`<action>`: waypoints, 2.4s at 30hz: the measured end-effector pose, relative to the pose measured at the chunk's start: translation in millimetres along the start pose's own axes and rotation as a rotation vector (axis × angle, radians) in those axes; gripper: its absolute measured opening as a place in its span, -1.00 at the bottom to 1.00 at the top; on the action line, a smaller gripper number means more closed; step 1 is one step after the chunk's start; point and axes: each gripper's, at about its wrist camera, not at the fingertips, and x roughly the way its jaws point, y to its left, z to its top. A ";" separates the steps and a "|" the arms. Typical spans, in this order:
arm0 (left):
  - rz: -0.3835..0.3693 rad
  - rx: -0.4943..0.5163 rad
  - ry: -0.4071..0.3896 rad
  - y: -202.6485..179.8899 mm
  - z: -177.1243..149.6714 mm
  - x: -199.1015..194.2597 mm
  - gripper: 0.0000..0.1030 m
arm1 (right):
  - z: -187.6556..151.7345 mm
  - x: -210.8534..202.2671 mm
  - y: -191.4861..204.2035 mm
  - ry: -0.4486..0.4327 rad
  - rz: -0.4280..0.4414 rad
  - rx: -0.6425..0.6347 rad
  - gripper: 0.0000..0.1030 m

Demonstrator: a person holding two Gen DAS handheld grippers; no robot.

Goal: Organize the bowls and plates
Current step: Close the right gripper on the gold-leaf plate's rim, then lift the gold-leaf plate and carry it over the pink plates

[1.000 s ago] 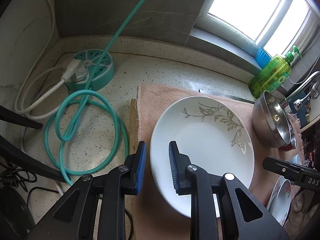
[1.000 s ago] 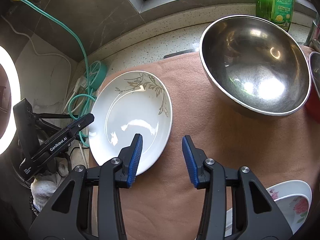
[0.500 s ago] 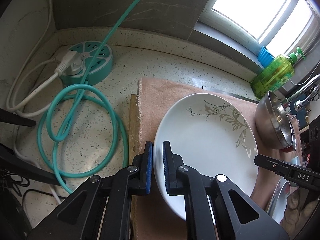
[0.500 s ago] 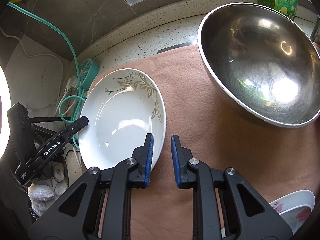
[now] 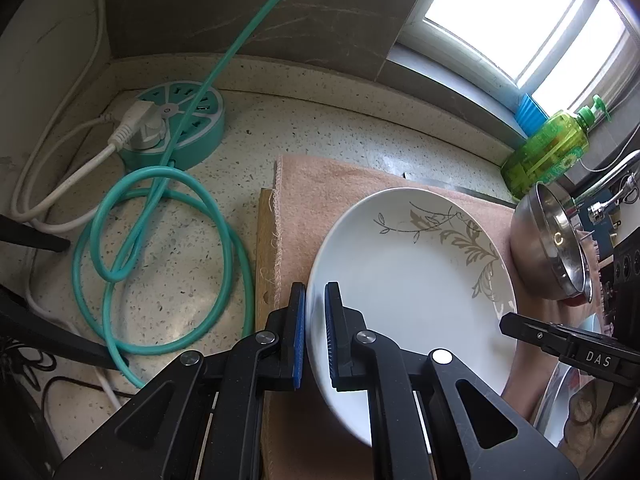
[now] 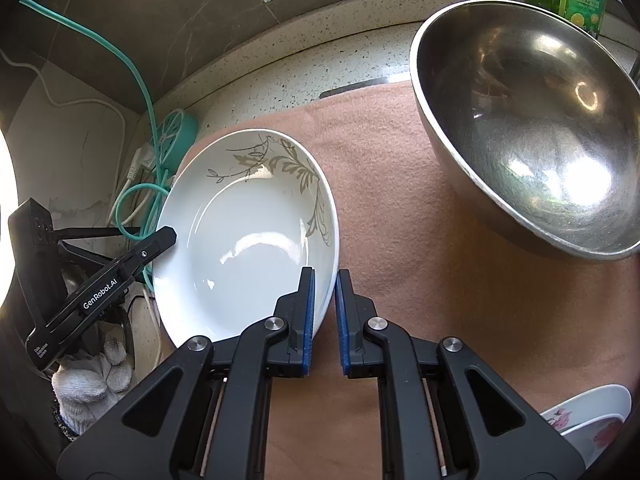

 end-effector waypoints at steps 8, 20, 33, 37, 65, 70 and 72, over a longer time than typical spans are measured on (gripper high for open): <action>0.011 0.012 0.000 -4.2 -11.8 -12.1 -0.85 | -10.9 -11.5 0.6 0.003 0.018 -0.006 -0.80; 0.001 -0.019 0.011 -8.8 -41.5 -27.2 -0.85 | -29.2 -24.0 -2.1 0.007 -0.002 -0.037 -0.80; -0.033 -0.088 -0.017 -21.1 -64.7 -55.3 -0.85 | -44.1 -53.7 -5.3 -0.019 0.013 -0.065 -0.80; -0.045 -0.084 -0.039 -32.0 -67.8 -68.2 -0.85 | -48.2 -69.3 -10.5 -0.036 0.028 -0.064 -0.80; -0.103 -0.032 -0.069 -158.0 -126.0 -91.4 -0.85 | -96.6 -170.1 -110.9 -0.076 0.009 -0.079 -0.80; -0.107 -0.036 -0.047 -175.2 -138.1 -83.5 -0.85 | -101.1 -176.8 -132.5 -0.063 -0.002 -0.079 -0.80; -0.109 -0.040 -0.042 -180.9 -142.8 -82.0 -0.85 | -102.4 -177.5 -139.8 -0.054 -0.005 -0.083 -0.80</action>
